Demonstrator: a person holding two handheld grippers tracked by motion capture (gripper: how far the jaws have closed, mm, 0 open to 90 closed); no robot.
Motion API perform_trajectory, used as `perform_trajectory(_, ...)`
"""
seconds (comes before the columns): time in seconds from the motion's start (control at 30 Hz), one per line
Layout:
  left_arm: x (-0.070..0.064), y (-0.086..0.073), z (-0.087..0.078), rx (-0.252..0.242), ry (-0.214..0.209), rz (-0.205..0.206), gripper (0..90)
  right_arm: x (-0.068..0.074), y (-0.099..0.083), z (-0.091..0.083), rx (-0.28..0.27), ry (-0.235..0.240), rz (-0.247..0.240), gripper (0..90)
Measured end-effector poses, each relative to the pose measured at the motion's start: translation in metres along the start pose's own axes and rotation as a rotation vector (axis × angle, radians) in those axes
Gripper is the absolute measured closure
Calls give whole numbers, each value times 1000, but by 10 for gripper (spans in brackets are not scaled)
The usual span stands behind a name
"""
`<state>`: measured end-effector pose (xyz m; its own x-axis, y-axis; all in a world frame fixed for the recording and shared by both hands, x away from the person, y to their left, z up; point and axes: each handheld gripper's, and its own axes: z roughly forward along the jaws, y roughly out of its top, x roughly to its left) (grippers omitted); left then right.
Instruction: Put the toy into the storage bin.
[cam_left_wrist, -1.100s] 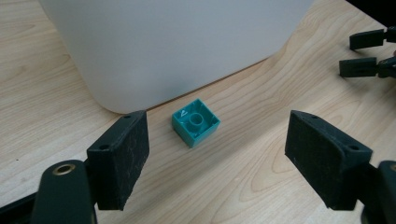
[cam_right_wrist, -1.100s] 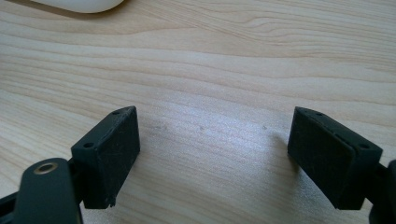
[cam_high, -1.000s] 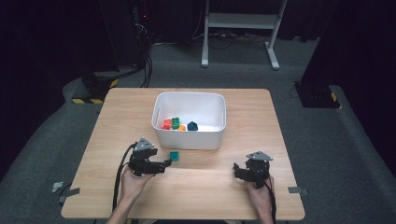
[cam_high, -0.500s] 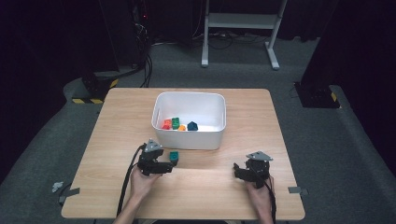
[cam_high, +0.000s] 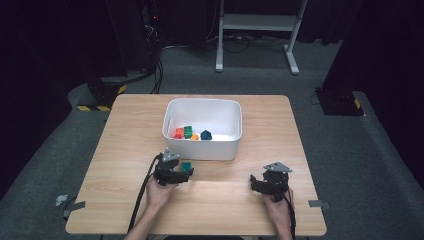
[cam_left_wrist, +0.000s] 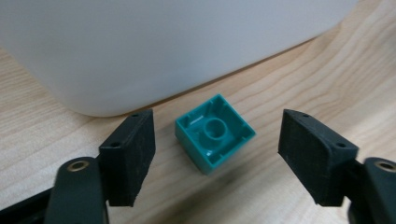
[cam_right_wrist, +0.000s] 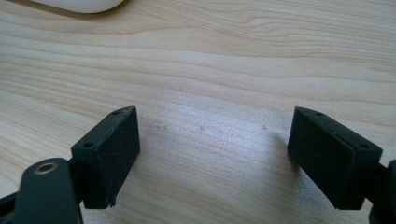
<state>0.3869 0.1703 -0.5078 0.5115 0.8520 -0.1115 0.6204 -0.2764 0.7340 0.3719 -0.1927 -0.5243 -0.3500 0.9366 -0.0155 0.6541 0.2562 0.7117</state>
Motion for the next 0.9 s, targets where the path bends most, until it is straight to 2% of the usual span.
perform_trajectory(0.33, 1, 0, 11, 4, 2, -11, 332, 0, 0, 0, 0, 0, 0, 167)
perform_trajectory(0.6, -1, -1, 15, 16, 29, 13, 457, 0, 0, 0, 0, 0, 0, 167)
perform_trajectory(0.9, 0, -1, 13, 21, 35, 20, 466, 0, 0, 0, 0, 0, 0, 167)
